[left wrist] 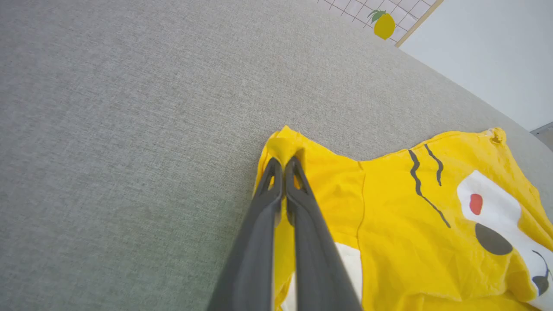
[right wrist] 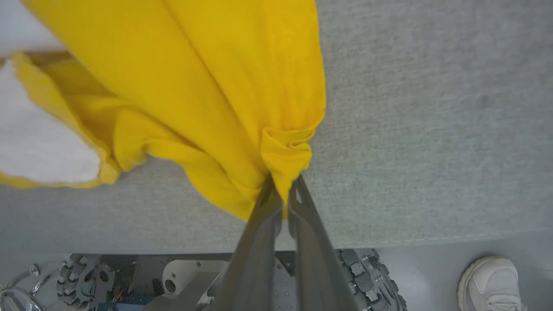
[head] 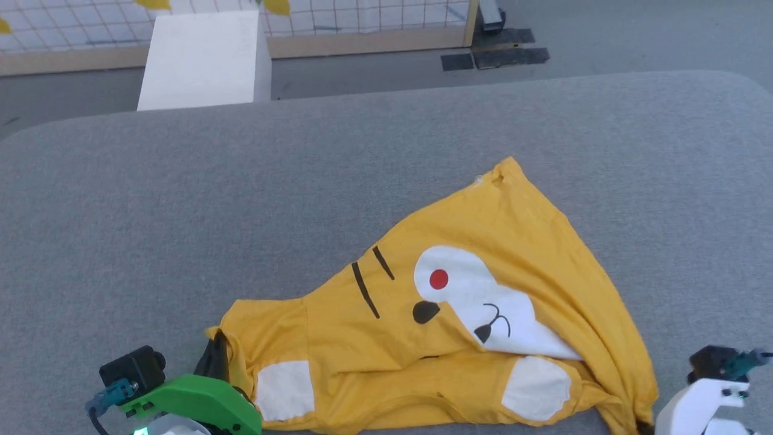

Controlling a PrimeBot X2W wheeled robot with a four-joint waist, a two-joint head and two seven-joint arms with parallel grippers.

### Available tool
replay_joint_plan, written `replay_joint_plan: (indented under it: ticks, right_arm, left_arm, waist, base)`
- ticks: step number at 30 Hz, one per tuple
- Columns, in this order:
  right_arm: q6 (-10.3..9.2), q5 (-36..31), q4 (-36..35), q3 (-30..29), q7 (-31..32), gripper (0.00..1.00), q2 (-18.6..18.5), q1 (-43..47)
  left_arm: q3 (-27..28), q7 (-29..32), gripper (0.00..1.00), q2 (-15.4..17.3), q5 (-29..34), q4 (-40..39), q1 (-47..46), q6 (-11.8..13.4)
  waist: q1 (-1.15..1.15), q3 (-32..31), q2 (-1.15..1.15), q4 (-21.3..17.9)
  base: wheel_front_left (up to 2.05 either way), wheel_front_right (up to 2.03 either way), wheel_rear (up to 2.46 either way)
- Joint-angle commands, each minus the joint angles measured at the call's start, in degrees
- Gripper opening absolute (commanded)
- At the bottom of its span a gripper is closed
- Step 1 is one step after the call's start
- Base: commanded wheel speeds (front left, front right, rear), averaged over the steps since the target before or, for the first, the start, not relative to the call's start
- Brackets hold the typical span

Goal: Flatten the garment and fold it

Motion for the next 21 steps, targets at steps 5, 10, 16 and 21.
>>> replay_joint_plan:
  ticks: [5, 10, 16, 21]
  right_arm:
    - [-0.08, 2.6, -0.1, -3.7, -5.1, 1.0, 2.1, -0.7]
    - [-0.08, 6.2, -6.6, -11.3, -10.7, 1.0, 4.0, -6.2]
    - [-0.08, 5.1, -9.5, -11.6, -17.0, 1.0, 4.8, -15.8]
    - [-0.08, 2.2, -3.5, -6.3, -18.4, 1.0, 4.4, -25.7]
  left_arm:
    - [0.5, -0.3, 0.0, 0.5, -0.7, 1.0, 0.5, 0.4]
    - [1.2, -1.0, 0.0, 0.7, -0.8, 1.0, 0.6, 0.7]
    - [0.4, -0.7, 0.0, 1.3, -0.2, 0.8, -0.7, 0.3]
    - [-0.6, -0.3, 0.0, 1.4, 0.2, -0.2, -2.5, 0.0]
  waist:
    - [0.01, -1.3, 0.0, -0.1]
    - [0.01, -1.6, 0.0, 0.1]
    - [0.01, -0.6, 0.0, 1.0]
    - [0.01, 2.2, 0.0, 3.1]
  base:
    - [0.0, 0.0, 0.0]
    - [0.0, 0.0, 0.0]
    - [0.0, 0.0, 0.0]
    - [0.0, 0.0, 0.0]
